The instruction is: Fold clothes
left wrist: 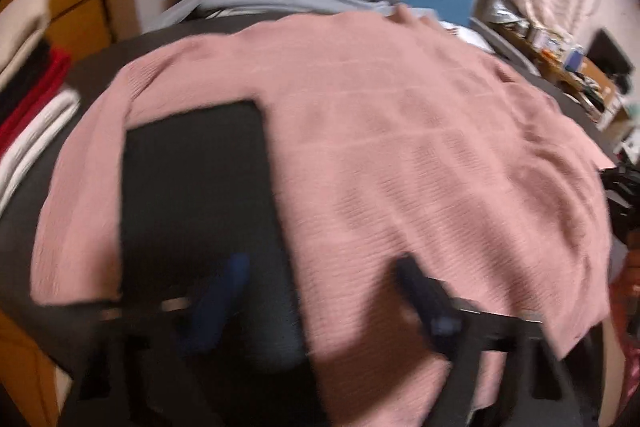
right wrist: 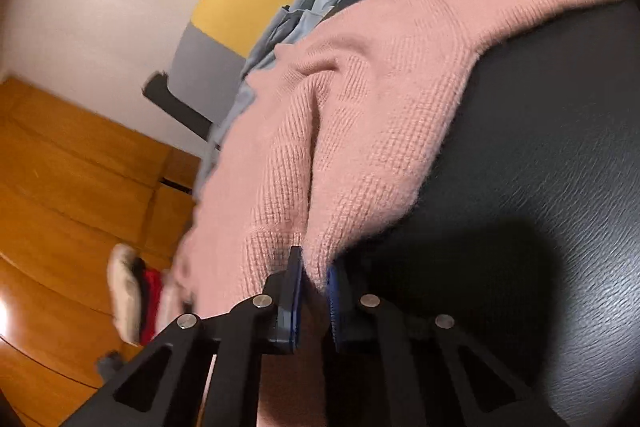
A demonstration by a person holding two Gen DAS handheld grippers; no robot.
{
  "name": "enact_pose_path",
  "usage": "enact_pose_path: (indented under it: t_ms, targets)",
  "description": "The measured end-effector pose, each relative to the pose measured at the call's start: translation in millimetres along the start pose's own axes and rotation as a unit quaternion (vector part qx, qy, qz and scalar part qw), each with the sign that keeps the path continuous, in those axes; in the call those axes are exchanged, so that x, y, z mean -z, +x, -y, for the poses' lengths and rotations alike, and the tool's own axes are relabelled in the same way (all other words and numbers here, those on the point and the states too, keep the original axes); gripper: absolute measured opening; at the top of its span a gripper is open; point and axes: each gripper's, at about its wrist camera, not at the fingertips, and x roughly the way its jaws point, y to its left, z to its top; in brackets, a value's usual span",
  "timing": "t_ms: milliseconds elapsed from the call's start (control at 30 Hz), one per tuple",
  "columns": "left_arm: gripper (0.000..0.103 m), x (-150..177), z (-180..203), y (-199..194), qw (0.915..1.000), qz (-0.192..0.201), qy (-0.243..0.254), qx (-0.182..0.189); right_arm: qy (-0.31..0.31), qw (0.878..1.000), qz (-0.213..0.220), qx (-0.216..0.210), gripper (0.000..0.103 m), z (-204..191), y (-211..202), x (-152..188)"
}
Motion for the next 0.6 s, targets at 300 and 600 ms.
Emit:
enact_pose_path:
  t_ms: [300,600]
  targets:
    - [0.011,-24,-8,-10,1.0000,-0.002,0.005,-0.007,0.087,0.992,0.051,-0.074,0.008,18,-60,-12]
    - [0.011,-29,-27,9,0.9977,-0.004,0.016,-0.065,0.070,0.990,0.123,-0.002,0.013,30,-103,-41]
